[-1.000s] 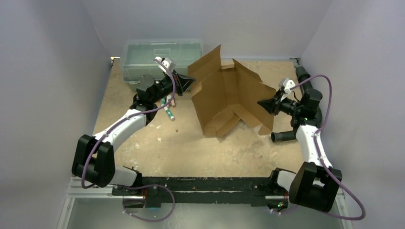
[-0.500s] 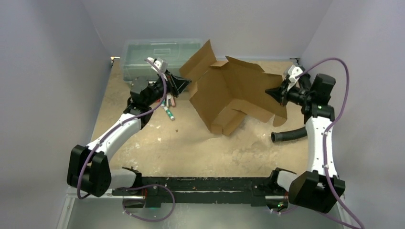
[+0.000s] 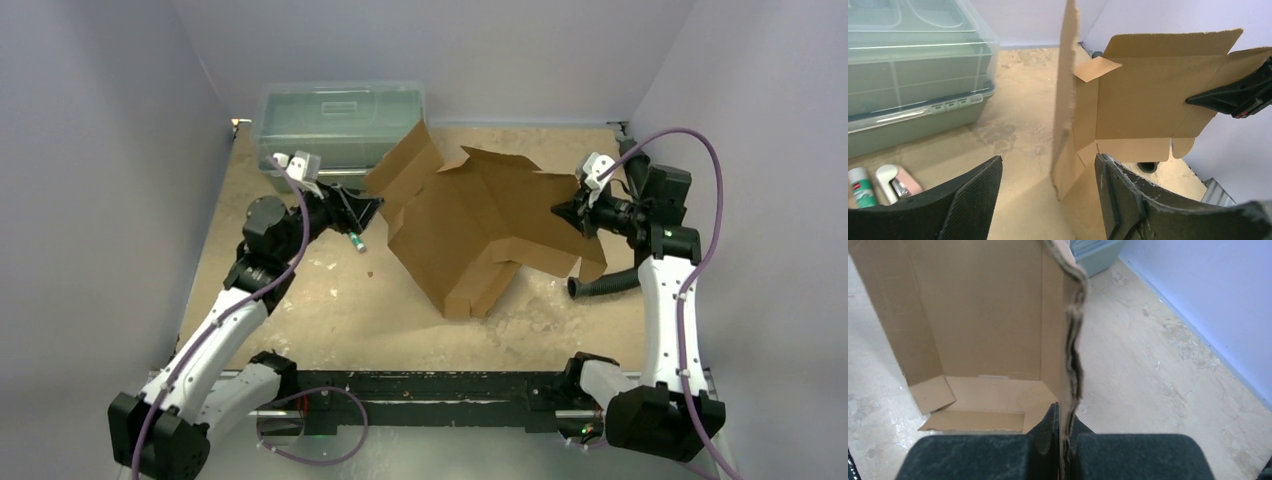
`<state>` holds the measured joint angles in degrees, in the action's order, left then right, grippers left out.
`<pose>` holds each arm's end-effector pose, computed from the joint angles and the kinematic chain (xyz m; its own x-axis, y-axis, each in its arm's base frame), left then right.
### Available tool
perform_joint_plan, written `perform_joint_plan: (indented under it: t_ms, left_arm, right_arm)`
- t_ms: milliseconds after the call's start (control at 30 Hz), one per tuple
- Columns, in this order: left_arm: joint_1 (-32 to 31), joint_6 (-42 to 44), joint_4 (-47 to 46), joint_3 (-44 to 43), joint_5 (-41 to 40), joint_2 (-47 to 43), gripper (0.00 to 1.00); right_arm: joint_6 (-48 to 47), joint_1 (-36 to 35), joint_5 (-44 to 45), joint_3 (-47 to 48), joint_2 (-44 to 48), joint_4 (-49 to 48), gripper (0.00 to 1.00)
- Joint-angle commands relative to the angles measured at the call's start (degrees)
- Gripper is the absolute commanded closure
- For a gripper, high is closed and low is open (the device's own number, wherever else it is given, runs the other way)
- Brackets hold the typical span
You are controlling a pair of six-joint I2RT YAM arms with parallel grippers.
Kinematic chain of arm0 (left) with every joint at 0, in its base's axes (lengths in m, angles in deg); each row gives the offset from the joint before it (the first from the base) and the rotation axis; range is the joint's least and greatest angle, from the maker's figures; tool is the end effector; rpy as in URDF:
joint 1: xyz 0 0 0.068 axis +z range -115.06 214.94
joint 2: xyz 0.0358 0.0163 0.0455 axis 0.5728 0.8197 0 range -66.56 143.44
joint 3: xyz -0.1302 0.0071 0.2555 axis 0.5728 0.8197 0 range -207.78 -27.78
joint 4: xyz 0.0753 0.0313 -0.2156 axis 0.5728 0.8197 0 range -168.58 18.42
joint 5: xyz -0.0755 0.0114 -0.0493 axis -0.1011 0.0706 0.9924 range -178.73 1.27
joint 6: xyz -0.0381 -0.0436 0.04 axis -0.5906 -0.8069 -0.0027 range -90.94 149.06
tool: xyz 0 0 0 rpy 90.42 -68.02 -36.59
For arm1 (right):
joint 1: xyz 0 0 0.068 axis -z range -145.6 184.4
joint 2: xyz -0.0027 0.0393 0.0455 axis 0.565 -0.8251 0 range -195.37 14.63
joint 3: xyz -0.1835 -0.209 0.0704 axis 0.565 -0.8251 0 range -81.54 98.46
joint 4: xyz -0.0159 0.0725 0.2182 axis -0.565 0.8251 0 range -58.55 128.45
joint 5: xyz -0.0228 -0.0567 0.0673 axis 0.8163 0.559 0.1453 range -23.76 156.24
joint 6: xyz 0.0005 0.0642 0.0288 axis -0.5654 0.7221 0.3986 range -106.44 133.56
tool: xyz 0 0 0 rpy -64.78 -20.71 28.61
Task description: Fold the paper box
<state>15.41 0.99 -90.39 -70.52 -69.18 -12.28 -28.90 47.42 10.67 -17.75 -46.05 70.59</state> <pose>0.1868 -0.0867 0.3566 -0.2928 -0.3667 -0.8831 0.5585 0.6841 -0.4692 0.1840 0.0063 0.3651 -0.0700 -0.3755 -0.9242 -0.7724 0.6067 -0.1880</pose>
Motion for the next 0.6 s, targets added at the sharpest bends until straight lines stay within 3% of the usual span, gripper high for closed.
perform_joint_plan:
  t_ms: [0, 233, 400, 567]
  left_arm:
    - [0.2, 3.9, 8.2, 0.2, -4.6, -7.9, 0.29]
    - [0.2, 3.7, 24.2, -5.8, -16.5, -12.9, 0.11]
    - [0.3, 0.7, 30.3, -12.6, -17.2, -9.1, 0.1]
    - [0.4, -0.2, 29.5, -12.0, -18.8, -5.4, 0.16]
  right_arm:
    - [-2.3, -0.9, 2.9, 1.3, 1.1, 0.6, 1.0]
    - [-2.5, -1.6, 5.8, 0.3, 3.4, -2.1, 1.0]
    - [-3.0, -1.7, 5.7, -0.1, 3.6, -2.2, 1.0]
    - [-3.5, -1.8, 4.7, -0.9, 4.5, -2.5, 1.0]
